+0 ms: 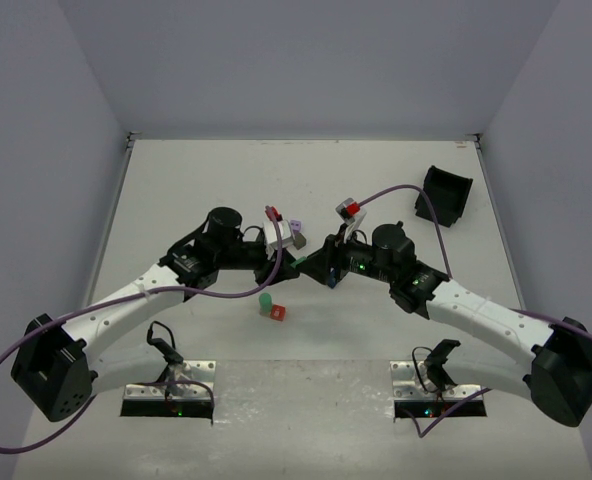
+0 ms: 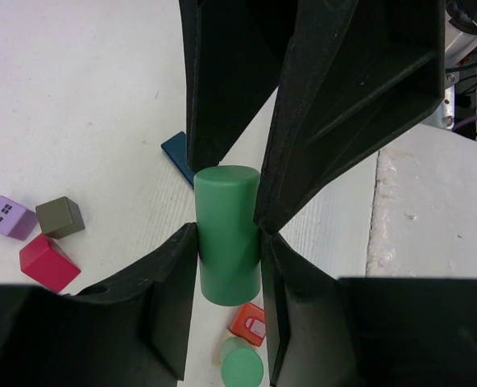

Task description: Build the wood block tower

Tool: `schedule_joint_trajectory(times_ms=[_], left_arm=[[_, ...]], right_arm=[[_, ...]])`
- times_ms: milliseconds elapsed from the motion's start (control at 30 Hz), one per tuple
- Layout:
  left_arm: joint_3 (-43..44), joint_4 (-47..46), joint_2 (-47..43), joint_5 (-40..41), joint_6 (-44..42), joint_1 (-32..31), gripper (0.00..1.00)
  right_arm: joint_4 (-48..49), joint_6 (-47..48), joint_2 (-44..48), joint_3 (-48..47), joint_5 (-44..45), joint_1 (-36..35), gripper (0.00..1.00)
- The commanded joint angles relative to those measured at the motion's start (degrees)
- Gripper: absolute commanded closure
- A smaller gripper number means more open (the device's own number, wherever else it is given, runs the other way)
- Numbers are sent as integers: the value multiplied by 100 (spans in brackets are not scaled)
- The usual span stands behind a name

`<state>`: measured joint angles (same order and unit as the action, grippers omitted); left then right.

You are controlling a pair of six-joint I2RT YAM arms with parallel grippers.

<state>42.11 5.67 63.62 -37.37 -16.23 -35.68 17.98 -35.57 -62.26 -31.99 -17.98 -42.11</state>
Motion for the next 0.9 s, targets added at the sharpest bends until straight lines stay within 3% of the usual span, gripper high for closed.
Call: schedule_joint_trajectory(times_ms=[0,167,500,600,633,700,733,867], left_arm=[[22,-308,-195,-92,-61,-53,100],[3,-334,-197,-20,-34,-53,100],[-10,-373,-218,-43,-12,-71,100],[-10,-409,-201,-13,32,-71,62],[-12,-409,-201,-5,35,-71,45],[-18,-428,-203,18,46,-71,23],[-18,-435,-209,49,64,-71,3],[-45,-471,-252,183,219,-71,0]], right_arm=[[242,-25,39,-132,49,22,49],[185,-24,-5,-132,36,31,53],[344,117,47,-106,-134,45,83],[414,310,47,-142,-186,45,100],[408,406,47,-161,-194,48,100],[408,515,47,-180,-102,45,100],[408,606,47,-192,19,45,100],[337,983,117,-188,420,45,100]])
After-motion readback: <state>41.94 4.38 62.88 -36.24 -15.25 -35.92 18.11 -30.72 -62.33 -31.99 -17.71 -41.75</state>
